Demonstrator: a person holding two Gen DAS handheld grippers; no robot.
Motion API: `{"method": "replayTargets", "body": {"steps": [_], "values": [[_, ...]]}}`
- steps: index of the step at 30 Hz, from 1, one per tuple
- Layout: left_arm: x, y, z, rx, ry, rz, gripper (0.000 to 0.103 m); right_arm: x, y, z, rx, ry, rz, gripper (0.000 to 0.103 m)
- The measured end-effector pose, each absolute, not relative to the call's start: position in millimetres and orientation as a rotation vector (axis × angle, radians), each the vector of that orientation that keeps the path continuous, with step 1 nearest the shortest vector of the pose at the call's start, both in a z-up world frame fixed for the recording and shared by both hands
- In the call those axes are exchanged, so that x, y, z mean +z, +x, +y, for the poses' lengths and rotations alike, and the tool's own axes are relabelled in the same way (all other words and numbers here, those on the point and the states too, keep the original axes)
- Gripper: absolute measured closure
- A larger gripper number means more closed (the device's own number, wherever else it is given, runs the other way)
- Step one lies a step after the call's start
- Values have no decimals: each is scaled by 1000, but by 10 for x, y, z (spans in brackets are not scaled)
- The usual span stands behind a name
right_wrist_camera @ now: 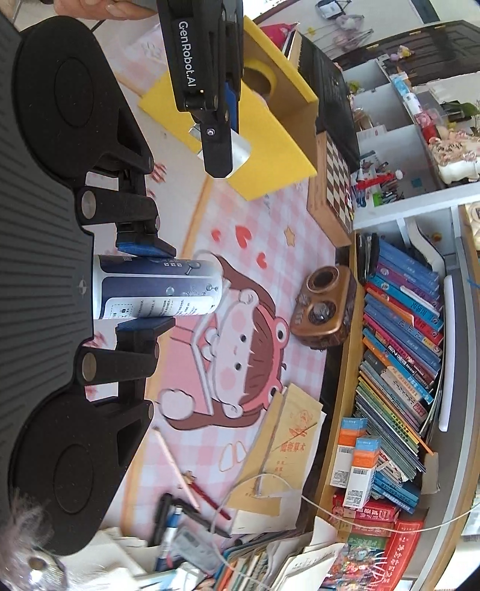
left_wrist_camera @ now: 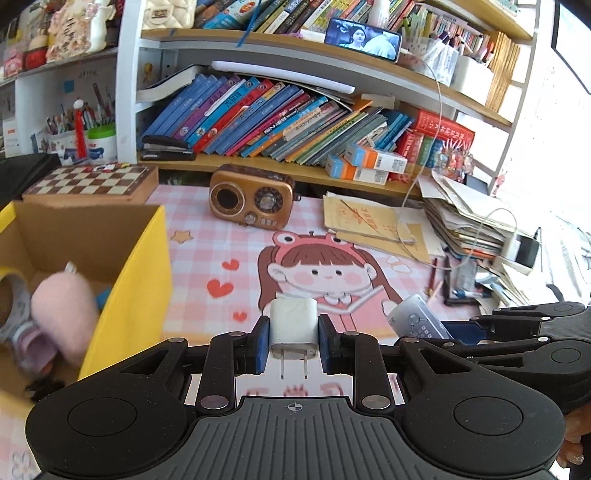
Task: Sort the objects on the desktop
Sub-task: 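Lift the spray bottle and charger with both tools toward the yellow box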
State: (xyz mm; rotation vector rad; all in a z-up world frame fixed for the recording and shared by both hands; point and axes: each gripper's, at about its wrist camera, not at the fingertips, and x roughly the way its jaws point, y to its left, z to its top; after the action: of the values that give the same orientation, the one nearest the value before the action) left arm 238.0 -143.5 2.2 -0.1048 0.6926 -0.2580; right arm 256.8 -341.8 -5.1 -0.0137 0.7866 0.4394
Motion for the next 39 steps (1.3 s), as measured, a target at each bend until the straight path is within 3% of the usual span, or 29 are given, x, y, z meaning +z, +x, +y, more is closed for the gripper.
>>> {"method": "replayTargets", "body": {"steps": [39], "values": [[-51,450,266,-177,-195,703,78,-46,596,-1719,528,-56,824,73]]}}
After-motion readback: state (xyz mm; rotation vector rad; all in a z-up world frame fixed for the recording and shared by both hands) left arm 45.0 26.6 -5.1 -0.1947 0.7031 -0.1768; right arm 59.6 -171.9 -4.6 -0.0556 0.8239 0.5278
